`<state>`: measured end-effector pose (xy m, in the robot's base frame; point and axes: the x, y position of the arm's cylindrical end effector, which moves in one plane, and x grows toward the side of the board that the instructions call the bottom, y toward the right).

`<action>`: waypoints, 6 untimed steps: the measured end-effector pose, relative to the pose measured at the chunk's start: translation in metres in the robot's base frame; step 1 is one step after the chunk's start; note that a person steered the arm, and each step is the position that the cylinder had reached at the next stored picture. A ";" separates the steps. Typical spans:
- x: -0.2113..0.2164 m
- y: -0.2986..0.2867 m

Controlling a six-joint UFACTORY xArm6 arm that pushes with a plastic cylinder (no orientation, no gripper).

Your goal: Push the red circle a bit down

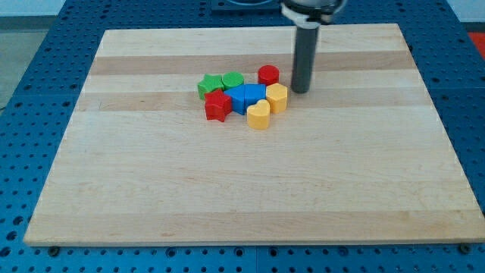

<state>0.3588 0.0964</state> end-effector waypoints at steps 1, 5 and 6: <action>-0.060 0.019; -0.026 -0.073; -0.088 -0.077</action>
